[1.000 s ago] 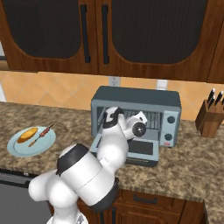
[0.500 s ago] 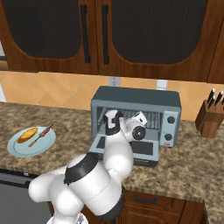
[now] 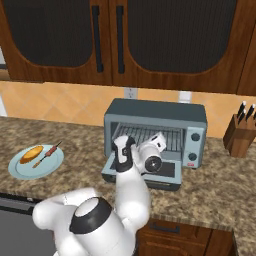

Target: Pick up the kebab skewer and baguette bread, and place them inside the toaster oven. Close the toaster oven door and start by setting the timer.

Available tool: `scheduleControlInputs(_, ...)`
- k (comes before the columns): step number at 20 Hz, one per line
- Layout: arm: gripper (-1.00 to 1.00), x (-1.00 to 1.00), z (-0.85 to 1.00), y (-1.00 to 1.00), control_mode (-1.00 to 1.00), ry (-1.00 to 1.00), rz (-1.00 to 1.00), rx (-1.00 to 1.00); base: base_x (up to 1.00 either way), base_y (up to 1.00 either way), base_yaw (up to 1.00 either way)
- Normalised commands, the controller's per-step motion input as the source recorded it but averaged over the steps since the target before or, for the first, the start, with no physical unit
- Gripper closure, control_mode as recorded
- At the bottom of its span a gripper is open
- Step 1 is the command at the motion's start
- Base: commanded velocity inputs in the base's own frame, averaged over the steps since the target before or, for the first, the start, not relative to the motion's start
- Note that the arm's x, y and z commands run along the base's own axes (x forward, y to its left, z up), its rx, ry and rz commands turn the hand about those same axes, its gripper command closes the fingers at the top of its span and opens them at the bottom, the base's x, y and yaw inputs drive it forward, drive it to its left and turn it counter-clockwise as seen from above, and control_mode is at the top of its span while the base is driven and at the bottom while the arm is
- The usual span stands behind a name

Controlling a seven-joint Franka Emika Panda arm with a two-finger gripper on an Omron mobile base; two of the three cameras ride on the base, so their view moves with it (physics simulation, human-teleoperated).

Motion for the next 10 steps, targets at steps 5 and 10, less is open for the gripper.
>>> scheduleControlInputs(5,1.00,-0.63,0.22,-0.05,-1.00,0.33,-0.13,0.20,0.00,0.00,0.00)
scheduleControlInputs(10,1.00,-0.82,0.24,-0.23,-1.00,0.31,-0.07,0.22,0.00,0.00,0.00)
